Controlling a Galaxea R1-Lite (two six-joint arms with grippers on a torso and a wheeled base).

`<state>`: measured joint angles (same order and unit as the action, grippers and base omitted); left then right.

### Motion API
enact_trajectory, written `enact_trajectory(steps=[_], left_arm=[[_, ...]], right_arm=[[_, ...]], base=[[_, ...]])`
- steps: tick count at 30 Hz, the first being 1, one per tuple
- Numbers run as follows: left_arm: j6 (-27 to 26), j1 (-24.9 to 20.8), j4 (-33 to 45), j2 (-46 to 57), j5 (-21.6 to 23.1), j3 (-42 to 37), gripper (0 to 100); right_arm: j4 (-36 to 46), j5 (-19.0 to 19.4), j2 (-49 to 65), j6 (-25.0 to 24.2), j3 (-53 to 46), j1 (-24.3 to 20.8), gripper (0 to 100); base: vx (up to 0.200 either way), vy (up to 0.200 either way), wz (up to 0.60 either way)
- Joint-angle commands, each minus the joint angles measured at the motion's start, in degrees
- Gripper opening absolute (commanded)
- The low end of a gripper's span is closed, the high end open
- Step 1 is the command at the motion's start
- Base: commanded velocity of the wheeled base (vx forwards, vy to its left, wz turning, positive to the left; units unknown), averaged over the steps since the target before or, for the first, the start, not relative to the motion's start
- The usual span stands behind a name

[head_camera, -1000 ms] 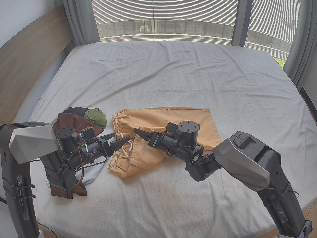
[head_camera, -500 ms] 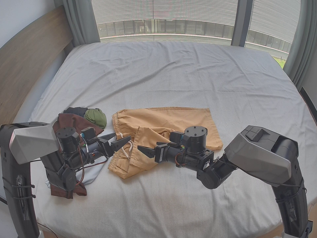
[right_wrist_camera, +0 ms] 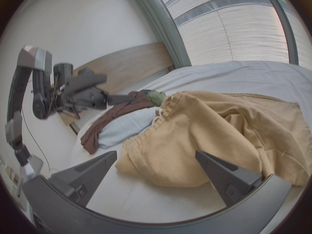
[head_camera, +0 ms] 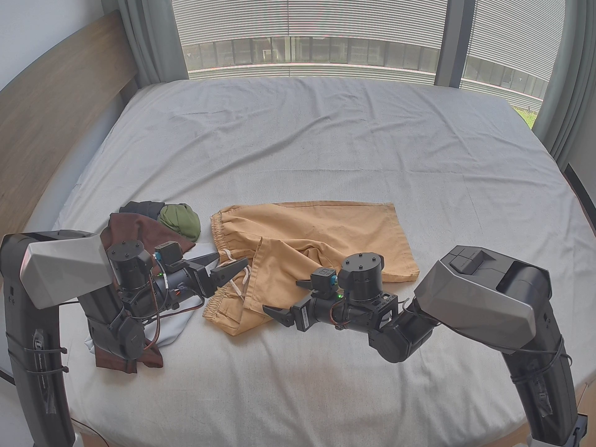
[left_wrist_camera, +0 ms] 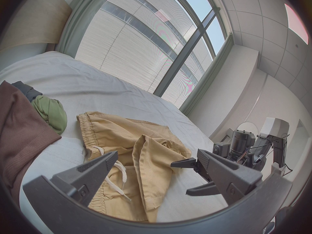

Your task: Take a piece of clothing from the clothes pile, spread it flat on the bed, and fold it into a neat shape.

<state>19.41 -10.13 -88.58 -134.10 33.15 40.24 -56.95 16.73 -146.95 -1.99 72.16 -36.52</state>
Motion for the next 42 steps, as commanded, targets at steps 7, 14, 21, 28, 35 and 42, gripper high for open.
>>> enact_trajectory(steps=[7, 14, 21, 28, 35, 42], left_arm=[[0.10, -0.06, -0.02, -0.46, -0.01, 0.10, 100], [0.10, -0.06, -0.02, -0.55, 0.08, 0.10, 100], [0.37, 0.20, -0.02, -0.64, 0.08, 0.10, 100], [0.46, 0.02, -0.02, -0.64, 0.08, 0.10, 100], [0.46, 0.11, -0.02, -0.55, 0.08, 0.10, 100], [0.46, 0.11, -0.02, -0.55, 0.08, 0.10, 100]], right_arm=[[8.44, 0.33, -2.03, 11.74, 6.95, 0.05, 100], [8.79, 0.15, -3.44, 13.68, 9.32, -2.15, 100], [8.79, 0.24, -6.34, 14.12, 10.29, -2.68, 100], [8.88, 0.24, -7.21, 14.12, 10.81, -2.41, 100], [9.05, 0.06, -10.12, 14.03, 14.68, -1.53, 100], [9.85, -1.34, -10.91, 13.68, 17.05, -1.53, 100]], base=[[0.000, 0.000, 0.00], [0.000, 0.000, 0.00], [0.000, 0.000, 0.00], [0.000, 0.000, 0.00], [0.000, 0.000, 0.00], [0.000, 0.000, 0.00]])
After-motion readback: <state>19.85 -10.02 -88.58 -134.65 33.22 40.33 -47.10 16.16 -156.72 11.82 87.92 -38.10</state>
